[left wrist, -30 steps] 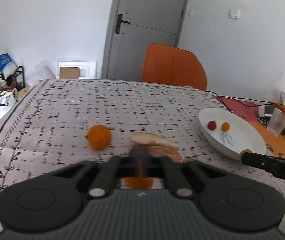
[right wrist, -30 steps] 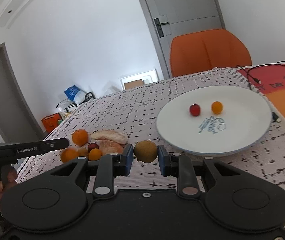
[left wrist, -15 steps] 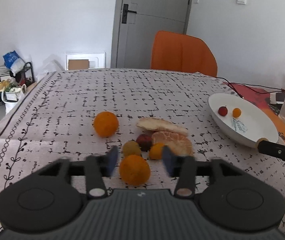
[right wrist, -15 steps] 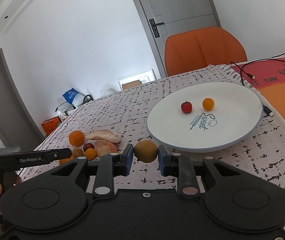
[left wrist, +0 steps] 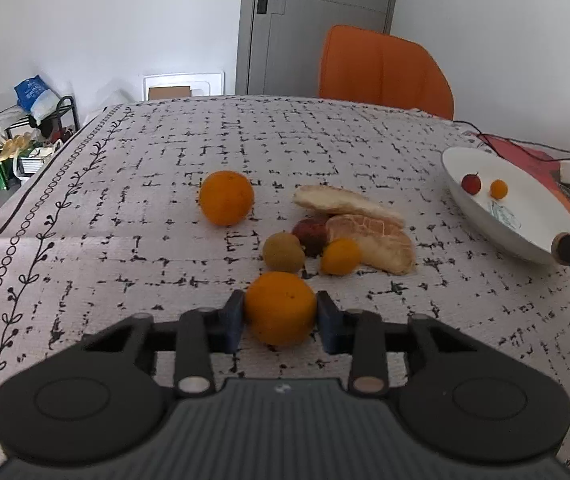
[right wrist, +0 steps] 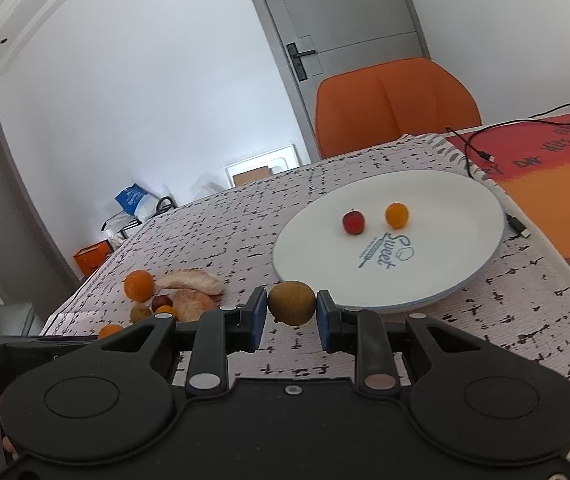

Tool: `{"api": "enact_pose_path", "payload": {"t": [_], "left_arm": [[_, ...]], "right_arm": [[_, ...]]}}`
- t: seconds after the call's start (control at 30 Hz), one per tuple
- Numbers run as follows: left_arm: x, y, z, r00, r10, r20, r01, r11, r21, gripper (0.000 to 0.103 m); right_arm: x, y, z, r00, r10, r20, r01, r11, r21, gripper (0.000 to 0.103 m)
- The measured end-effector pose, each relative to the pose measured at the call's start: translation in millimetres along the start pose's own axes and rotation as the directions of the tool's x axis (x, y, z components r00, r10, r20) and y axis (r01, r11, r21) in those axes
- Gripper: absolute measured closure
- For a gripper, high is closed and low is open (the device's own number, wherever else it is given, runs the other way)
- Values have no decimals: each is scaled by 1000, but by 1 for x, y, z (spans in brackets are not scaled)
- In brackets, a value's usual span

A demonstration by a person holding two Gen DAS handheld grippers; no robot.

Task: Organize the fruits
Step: 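Lower the kiwi into the white bowl with the right tool while the left tool releases the orange there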

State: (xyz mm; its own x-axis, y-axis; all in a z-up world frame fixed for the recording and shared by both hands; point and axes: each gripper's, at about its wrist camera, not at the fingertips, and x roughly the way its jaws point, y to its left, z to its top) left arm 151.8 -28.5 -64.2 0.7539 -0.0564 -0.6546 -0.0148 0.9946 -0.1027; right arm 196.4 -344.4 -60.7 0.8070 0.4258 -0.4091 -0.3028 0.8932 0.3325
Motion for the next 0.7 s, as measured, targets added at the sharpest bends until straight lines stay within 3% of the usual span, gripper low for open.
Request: {"api": "enact_pose_path", "payload": {"t": [0.3,0.7], "left_arm": [[-16,-22,17,993,-76,92,73,996,43,68],[-7,-64,30,981,-164,108,152,982,114,68]], "right_arm": [[-2,-12,3,1000,-27,13,27,999,16,78],[-7,-38,8,996,-85,32,83,995,48,78]]}}
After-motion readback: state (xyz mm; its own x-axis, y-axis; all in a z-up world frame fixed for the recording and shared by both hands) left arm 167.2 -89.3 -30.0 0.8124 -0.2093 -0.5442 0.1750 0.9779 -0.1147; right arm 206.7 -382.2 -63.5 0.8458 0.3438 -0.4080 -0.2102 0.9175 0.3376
